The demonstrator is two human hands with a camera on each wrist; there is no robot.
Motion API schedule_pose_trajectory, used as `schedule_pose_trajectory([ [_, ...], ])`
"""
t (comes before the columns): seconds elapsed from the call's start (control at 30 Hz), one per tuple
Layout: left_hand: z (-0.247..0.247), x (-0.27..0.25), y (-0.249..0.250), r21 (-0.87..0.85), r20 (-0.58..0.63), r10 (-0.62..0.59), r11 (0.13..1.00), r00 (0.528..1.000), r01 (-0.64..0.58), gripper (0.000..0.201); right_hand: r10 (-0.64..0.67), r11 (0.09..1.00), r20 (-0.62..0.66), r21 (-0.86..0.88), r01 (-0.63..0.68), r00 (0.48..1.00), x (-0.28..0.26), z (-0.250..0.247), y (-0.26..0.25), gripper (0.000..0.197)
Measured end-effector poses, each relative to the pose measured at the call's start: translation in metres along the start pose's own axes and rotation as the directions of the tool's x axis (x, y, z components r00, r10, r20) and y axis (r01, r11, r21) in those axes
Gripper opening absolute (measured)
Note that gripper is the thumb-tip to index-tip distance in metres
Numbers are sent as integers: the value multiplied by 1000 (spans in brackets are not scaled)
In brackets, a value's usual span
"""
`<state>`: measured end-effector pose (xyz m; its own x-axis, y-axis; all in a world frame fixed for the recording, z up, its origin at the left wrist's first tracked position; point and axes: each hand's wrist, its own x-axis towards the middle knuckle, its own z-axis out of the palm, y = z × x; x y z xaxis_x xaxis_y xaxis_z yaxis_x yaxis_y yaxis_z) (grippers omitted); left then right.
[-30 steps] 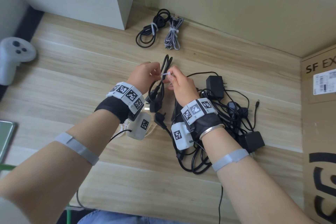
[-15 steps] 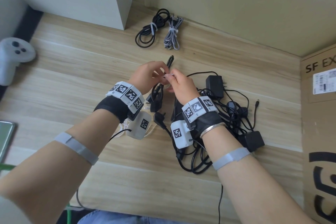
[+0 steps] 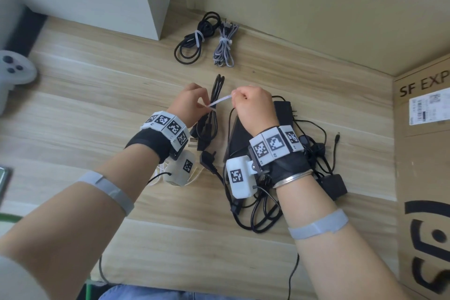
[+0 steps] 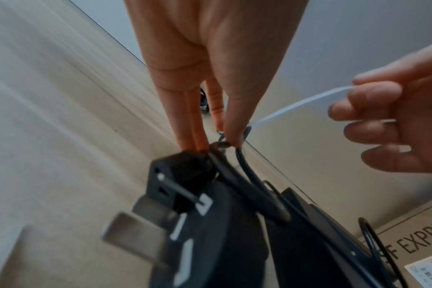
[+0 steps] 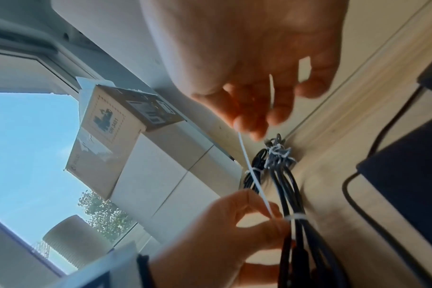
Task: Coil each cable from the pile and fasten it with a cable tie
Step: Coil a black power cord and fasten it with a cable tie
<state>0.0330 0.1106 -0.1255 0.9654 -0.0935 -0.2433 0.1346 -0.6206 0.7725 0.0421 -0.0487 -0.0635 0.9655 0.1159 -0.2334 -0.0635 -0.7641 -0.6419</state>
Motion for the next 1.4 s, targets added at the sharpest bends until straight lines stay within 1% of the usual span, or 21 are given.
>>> schedule_pose_trajectory([
  [0.1, 1, 0, 0, 32, -10, -20, 999, 1000, 20, 11, 95, 994, 192, -64, -84, 977, 4, -6, -4, 28],
  [0.2, 1, 0, 1, 49, -10, -5, 999, 1000, 5, 10, 104, 987, 356, -149, -54, 929, 8, -2, -14, 30],
  [0.27, 1, 1, 1, 42, -12, 5, 999, 1000, -4, 10, 103, 977, 401, -212, -18, 910, 9, 8, -22, 34],
  [0.33, 1, 0, 2, 50, -14, 20, 999, 1000, -20, 9, 116, 969, 388, -245, -19, 914, 10, 16, -26, 37],
  [0.4, 0, 0, 4, 53, -1, 41, 998, 999, -41, 7, 117, 969, 336, -243, -34, 934, 10, 20, -26, 37],
  [0.47, 1, 0, 5, 74, 16, 36, 997, 999, -37, 8, 108, 971, 285, -234, -40, 953, 11, 22, -25, 34],
  [0.53, 2, 1, 8, 107, 30, -1, 994, 1000, -2, 10, 96, 971, 256, -236, -34, 962, 8, 21, -26, 34],
  [0.6, 2, 3, 12, 128, 57, -36, 991, 998, 29, 13, 95, 965, 241, -259, -30, 966, 5, 19, -29, 39],
  [0.7, 2, 3, 19, 196, 109, -81, 979, 991, 58, 21, 104, 963, 248, -266, -35, 963, 0, 18, -32, 42],
  [0.77, 3, 2, 22, 220, 140, -101, 973, 985, 68, 23, 104, 963, 253, -266, -34, 962, -3, 17, -34, 43],
  [0.83, 2, 2, 25, 241, 149, -118, 967, 982, 80, 19, 87, 966, 244, -258, -22, 966, -6, 14, -32, 42],
  [0.9, -6, 2, 25, 244, 137, -136, 965, 981, 100, 9, 41, 971, 201, -240, 9, 979, -8, 9, -26, 35],
  [0.93, -11, 2, 25, 226, 123, -134, 969, 983, 104, 5, 20, 972, 176, -235, 23, 984, -8, 5, -22, 31],
  [0.97, -16, 3, 26, 200, 110, -131, 974, 985, 107, 7, 5, 971, 161, -237, 34, 987, -9, 0, -17, 30],
  [1.07, -29, 2, 30, 109, 92, -116, 988, 989, 106, 20, -19, 973, 130, -225, 49, 991, -7, -11, -3, 28],
  [1.13, -33, 0, 35, 7, 100, -113, 994, 989, 113, 29, -46, 982, 56, -179, 55, 997, -4, -12, 2, 23],
  [1.2, -35, -1, 42, -93, 98, -106, 989, 989, 116, 30, -79, 980, -11, -185, 75, 997, -2, -12, 2, 21],
  [1.3, -38, -3, 51, -205, 96, -96, 972, 991, 114, 27, -92, 986, 7, -137, 92, 996, -2, -11, -2, 24],
  [1.4, -37, -5, 59, -265, 97, -76, 959, 992, 99, 28, -12, 999, 67, -52, 15, 998, -10, -12, -8, 30],
])
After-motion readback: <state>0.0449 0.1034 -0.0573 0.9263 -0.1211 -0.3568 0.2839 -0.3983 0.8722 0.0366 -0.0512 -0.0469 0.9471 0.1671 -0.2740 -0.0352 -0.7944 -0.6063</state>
